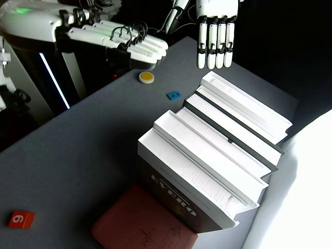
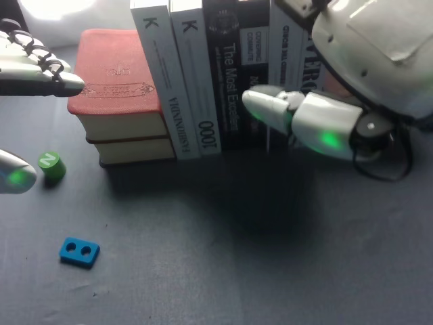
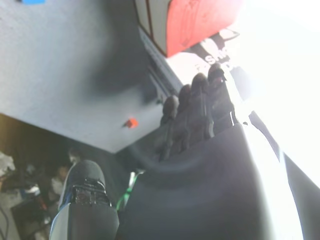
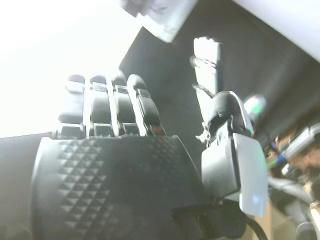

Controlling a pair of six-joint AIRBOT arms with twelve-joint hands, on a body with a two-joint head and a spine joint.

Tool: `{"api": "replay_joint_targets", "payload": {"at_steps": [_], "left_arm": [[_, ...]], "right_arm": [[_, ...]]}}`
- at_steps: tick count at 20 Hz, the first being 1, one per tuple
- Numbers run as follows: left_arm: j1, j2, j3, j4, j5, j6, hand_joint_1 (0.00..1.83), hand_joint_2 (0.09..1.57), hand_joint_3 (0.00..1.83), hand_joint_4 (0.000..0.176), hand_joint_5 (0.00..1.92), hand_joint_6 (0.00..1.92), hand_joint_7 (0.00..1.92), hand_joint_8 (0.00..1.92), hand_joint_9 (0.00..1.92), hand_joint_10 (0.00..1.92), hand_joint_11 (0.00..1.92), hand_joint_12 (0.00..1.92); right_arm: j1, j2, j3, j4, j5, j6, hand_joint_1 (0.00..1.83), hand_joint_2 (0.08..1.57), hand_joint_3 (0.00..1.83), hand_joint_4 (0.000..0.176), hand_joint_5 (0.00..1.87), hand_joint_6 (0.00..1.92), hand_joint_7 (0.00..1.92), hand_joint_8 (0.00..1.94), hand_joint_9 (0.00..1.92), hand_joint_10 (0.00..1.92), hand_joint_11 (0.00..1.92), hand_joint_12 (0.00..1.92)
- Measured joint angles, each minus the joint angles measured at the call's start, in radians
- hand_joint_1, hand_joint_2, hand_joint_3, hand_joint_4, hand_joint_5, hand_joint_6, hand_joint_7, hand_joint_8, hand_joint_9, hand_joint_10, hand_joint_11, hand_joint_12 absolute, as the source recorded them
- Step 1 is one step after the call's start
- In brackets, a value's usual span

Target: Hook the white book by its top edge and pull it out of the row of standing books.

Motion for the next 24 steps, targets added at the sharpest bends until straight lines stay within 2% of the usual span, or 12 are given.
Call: {"api": "replay_joint_targets", "payload": {"at_steps": [7,11,16,24], "left_arm": [[0.0,0.0,0.0,0.0,0.0,0.0,0.0,1.11,0.01,0.0,0.01,0.0,0.0,0.0,0.0,0.0,0.0,0.0],[-0.004,0.0,0.0,0.001,-0.001,0.0,0.0,1.11,0.01,0.0,0.01,0.0,0.01,0.0,0.0,0.0,0.0,0.0],[-0.004,0.0,0.0,0.0,-0.001,0.0,0.0,1.11,0.01,0.0,0.0,0.0,0.0,0.0,0.0,0.0,0.0,0.0],[-0.004,0.0,0.0,-0.001,0.0,0.0,0.0,1.11,0.0,0.0,0.0,0.0,0.0,0.0,0.0,0.0,0.0,0.0]], "right_arm": [[0.0,-0.083,0.139,-0.006,0.021,-0.06,0.0,1.18,0.01,0.0,0.0,0.0,0.0,0.0,0.0,0.0,0.0,0.0],[-0.007,-0.118,0.198,-0.004,0.021,-0.061,0.0,1.18,0.01,0.0,0.0,0.0,0.0,0.0,0.0,0.0,0.0,0.0],[-0.014,-0.123,0.206,0.063,-0.008,-0.063,0.0,1.18,0.01,0.0,0.01,0.0,0.0,0.0,0.0,0.0,0.0,0.0],[-0.026,-0.126,0.219,0.07,-0.025,-0.072,0.0,1.17,0.0,0.0,0.02,0.0,0.0,0.0,0.0,0.0,0.0,0.0]]}}
